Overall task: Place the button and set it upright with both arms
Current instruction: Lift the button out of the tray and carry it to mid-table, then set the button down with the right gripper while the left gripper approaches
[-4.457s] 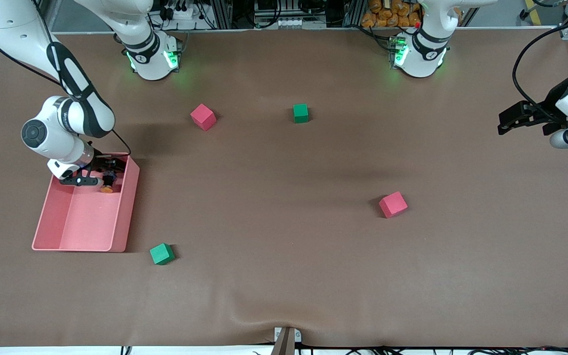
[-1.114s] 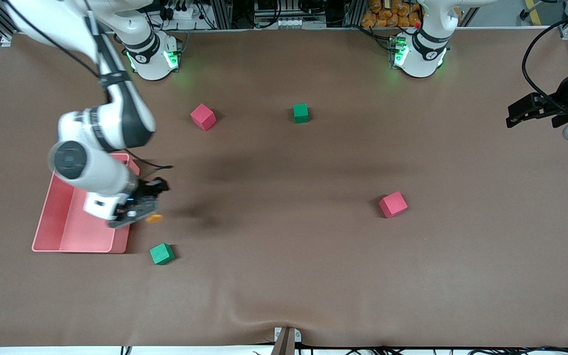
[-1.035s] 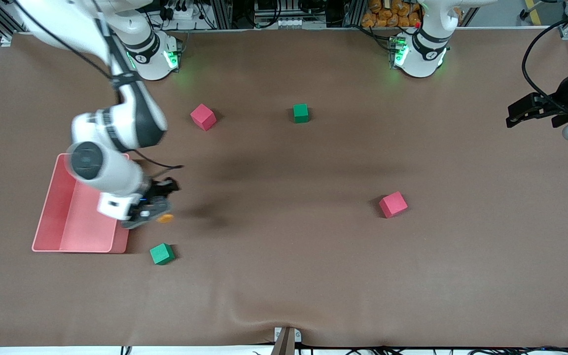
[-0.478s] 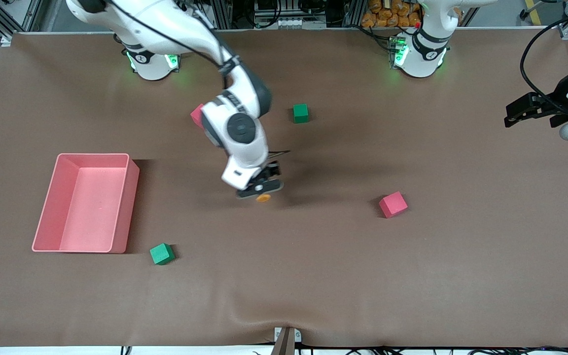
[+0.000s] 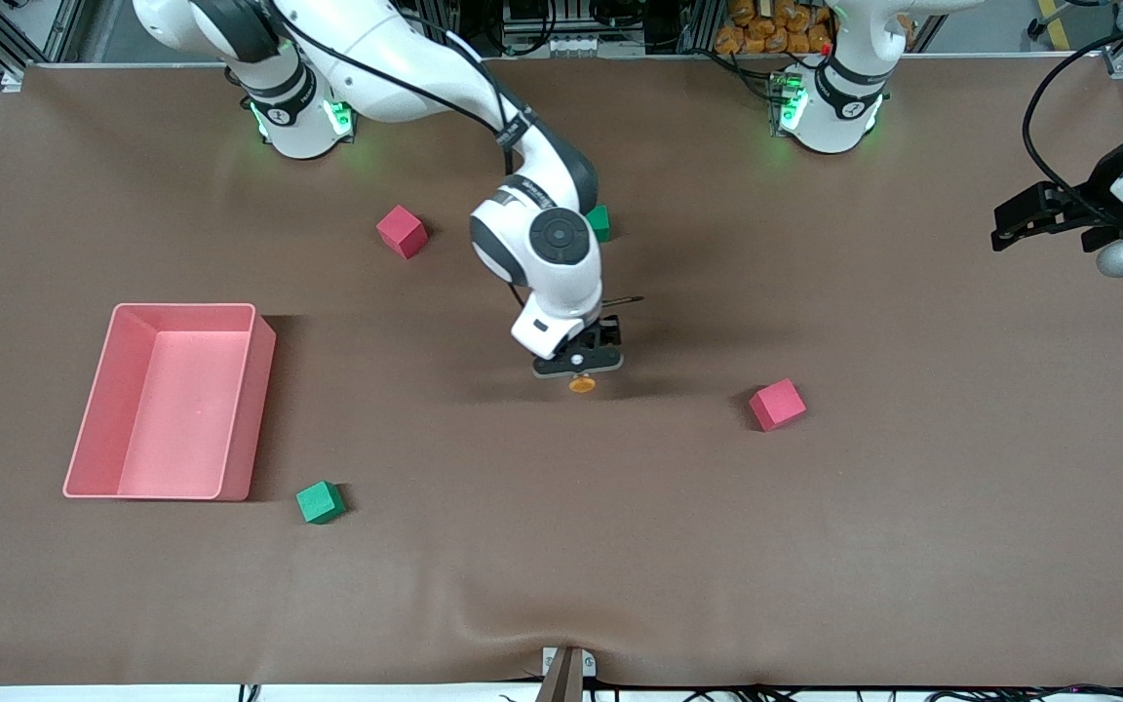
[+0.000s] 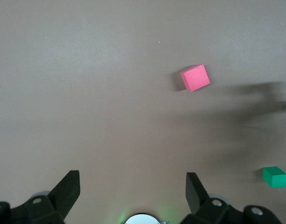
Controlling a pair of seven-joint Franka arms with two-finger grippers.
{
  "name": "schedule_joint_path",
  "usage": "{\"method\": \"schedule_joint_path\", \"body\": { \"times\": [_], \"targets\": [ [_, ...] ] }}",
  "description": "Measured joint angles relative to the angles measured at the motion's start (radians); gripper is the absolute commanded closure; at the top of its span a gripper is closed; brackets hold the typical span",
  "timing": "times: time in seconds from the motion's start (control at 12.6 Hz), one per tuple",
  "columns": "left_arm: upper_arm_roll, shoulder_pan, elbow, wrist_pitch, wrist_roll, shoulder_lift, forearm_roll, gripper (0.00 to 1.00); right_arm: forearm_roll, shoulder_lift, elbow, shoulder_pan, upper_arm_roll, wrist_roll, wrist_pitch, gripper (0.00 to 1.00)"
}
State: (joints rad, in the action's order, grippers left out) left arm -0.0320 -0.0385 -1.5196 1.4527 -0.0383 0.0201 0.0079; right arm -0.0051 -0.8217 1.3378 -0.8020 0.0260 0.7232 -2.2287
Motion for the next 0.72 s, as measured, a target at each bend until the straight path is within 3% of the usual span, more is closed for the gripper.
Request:
{"method": "schedule_joint_path", "body": {
  "times": [0.24,0.32,0.4,0.72],
  "targets": [
    [-0.014,-0.004,0.000,0.000,0.000,0.000,0.000,0.00,0.000,-0.099,-0.037,-0.033,-0.002,0.052,-0.104,0.97],
    [-0.016,-0.005,-0.001,0.000,0.000,0.000,0.000,0.00,0.000,-0.119,-0.043,-0.039,-0.003,0.060,-0.119,0.63],
    [-0.018,-0.006,-0.001,-0.001,0.000,0.001,0.000,0.00,0.000,-0.128,-0.049,-0.040,-0.004,0.061,-0.121,0.01],
    [-0.067,-0.011,-0.001,-0.001,0.000,0.004,0.000,0.00,-0.022,-0.129,-0.066,-0.040,-0.010,0.062,-0.111,0.00]
  ]
}}
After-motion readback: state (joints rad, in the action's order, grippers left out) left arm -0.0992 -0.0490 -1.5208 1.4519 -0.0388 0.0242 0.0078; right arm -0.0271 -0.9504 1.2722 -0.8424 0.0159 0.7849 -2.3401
